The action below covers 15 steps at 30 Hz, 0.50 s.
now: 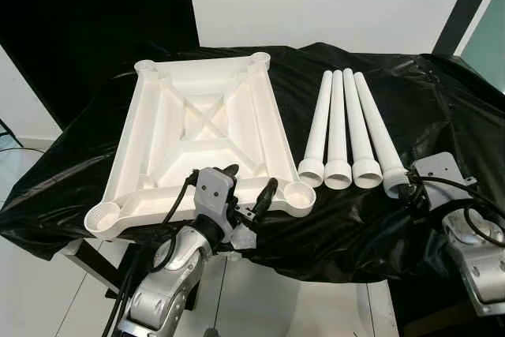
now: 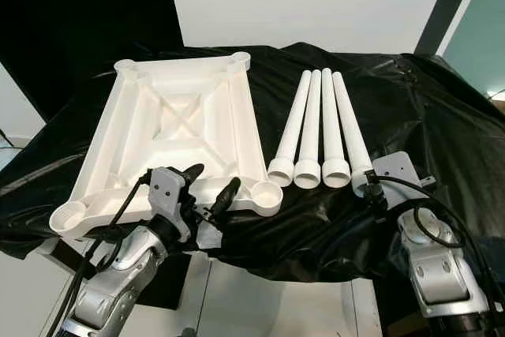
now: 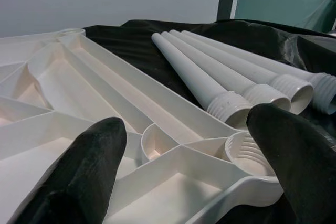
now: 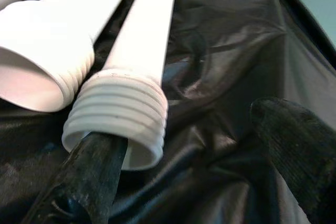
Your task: Building children table
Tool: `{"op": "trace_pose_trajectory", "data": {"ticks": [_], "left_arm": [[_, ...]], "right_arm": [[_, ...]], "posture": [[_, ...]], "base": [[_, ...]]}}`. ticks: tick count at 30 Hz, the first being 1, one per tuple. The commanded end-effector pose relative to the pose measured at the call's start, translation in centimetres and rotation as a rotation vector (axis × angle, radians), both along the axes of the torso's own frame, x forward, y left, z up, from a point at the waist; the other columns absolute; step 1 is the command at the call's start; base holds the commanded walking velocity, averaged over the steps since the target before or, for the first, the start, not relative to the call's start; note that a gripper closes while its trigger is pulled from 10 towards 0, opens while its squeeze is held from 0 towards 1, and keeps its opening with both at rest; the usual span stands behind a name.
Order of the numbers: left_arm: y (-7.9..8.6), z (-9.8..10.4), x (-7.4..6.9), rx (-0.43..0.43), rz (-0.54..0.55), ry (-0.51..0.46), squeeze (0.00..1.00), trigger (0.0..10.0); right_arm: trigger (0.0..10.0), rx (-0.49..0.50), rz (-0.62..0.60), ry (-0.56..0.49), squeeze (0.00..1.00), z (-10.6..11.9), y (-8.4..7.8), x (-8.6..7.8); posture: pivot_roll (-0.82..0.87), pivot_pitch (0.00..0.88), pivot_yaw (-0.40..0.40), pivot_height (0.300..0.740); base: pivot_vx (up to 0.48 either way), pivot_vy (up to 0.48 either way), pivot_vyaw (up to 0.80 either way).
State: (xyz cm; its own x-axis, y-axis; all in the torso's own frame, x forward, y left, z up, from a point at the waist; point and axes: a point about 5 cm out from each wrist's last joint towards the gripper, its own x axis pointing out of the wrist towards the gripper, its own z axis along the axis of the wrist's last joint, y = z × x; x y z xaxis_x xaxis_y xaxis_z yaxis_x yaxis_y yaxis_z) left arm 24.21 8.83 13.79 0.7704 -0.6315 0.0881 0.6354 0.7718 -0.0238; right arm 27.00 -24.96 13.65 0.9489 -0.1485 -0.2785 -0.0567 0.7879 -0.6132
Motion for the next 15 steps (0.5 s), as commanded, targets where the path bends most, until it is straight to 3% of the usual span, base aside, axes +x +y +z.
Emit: {"op": "trace_pose_trajectory", "data": {"ticks": [1,7,8,9,10,15], "left_arm": [[0.1,-0.1,-0.1,0.007,-0.033,-0.001,0.0,10.0],[0.3,-0.2,-0.3,0.007,-0.016,0.0,0.0,10.0],[0.3,-0.2,-0.3,0.007,-0.011,0.0,0.0,10.0],[0.3,-0.3,-0.3,0.007,-0.008,0.0,0.0,10.0],[0.3,-0.3,-0.3,0.008,-0.005,-0.001,0.0,10.0],[0.2,-0.2,-0.2,0.005,-0.003,-0.007,0.0,10.0]], "right_arm": [[10.0,-0.015,0.019,0.02,0.0,-0.3,-0.1,0.2],[10.0,-0.029,0.041,0.036,0.0,-0.5,-0.5,1.9],[7.9,-0.023,0.064,0.03,0.0,-0.7,-0.2,2.5],[7.9,-0.018,0.08,0.026,0.0,-0.8,0.0,2.9],[0.0,-0.011,0.096,0.02,0.0,-1.1,0.4,3.3],[0.0,0.008,0.078,-0.006,0.0,-1.8,0.9,3.4]], "posture": [[0.22,0.0,-0.016,0.74],[0.25,0.0,-0.027,0.74],[0.25,0.0,-0.029,0.74],[0.25,0.0,-0.029,0.74],[0.26,0.0,-0.029,0.74],[0.26,0.0,-0.028,0.74]], "base": [[0.0,0.0,0.0],[0.0,0.0,0.0],[0.0,0.0,0.0],[0.0,0.0,0.0],[0.0,0.0,0.0],[0.0,0.0,0.0]]}}
